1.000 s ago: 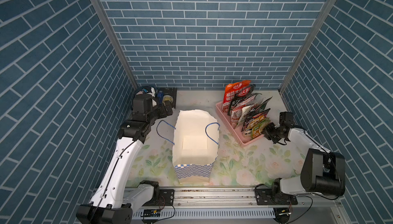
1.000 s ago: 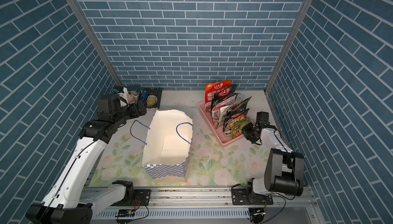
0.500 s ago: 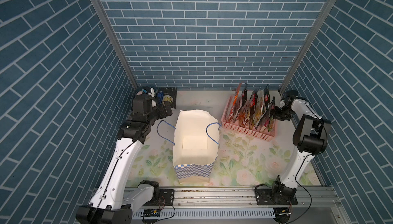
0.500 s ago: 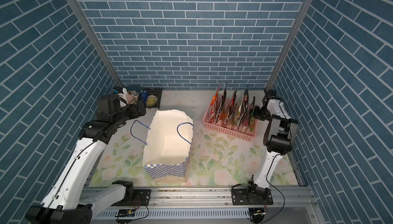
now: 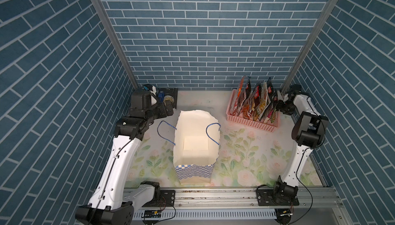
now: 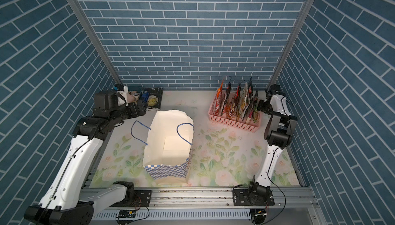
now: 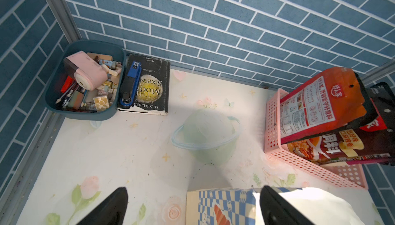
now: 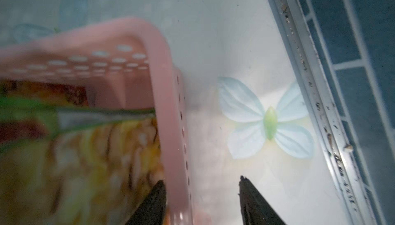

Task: Place the condiment packets inside the bag
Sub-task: Move the storage box to the center of the board, then adjust the paper bag at the center of the board.

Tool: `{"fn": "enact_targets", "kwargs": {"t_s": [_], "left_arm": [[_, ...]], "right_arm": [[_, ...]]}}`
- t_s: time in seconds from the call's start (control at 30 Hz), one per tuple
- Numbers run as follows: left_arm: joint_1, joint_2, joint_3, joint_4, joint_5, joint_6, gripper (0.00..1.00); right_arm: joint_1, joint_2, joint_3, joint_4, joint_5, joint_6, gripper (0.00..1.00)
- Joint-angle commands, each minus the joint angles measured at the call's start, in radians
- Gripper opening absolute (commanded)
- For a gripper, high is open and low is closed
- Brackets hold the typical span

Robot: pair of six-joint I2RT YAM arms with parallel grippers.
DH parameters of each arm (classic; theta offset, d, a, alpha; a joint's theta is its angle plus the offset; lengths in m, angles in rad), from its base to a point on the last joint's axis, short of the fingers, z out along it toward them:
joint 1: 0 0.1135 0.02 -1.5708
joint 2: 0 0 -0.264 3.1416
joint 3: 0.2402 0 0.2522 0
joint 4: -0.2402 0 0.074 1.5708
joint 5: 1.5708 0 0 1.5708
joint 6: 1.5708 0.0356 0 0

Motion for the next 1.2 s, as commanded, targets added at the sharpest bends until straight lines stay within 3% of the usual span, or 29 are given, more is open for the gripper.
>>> {"fn": "enact_targets", "kwargs": {"t_s": [0.0, 0.1, 0.33, 0.5, 0.8, 0.97, 1.17], "left_arm": [[-0.003, 0.006, 0.01, -0.094, 0.107, 0.012, 1.0], [-0.034, 0.003, -0.001, -0.132, 0.159, 0.021, 1.0], [-0.138, 0.006, -0.051, -0.182, 0.148, 0.003, 0.98], [-0.157, 0.011, -0.064, -0.236, 0.098, 0.003, 0.92], [-0.196, 0.009, -0.101, -0.273, 0.118, -0.005, 0.79], [-0.202, 0.034, -0.116, -0.268, 0.1, -0.005, 0.6], [-0.202, 0.044, -0.088, -0.213, 0.116, -0.042, 0.2]], "right_arm": [[-0.005, -0.234, -0.102, 0.086, -0.006, 0.072, 0.73], [-0.005, -0.401, -0.259, 0.154, -0.011, 0.096, 0.85], [-0.005, -0.699, -0.511, 0.165, -0.043, 0.106, 0.85], [-0.004, -0.82, -0.543, 0.062, -0.047, 0.077, 0.81], [0.012, -0.931, -0.547, -0.083, -0.067, 0.044, 0.72], [0.023, -0.943, -0.514, -0.121, -0.076, 0.051, 0.64], [0.074, -0.943, -0.441, -0.18, -0.068, 0.067, 0.56]]}}
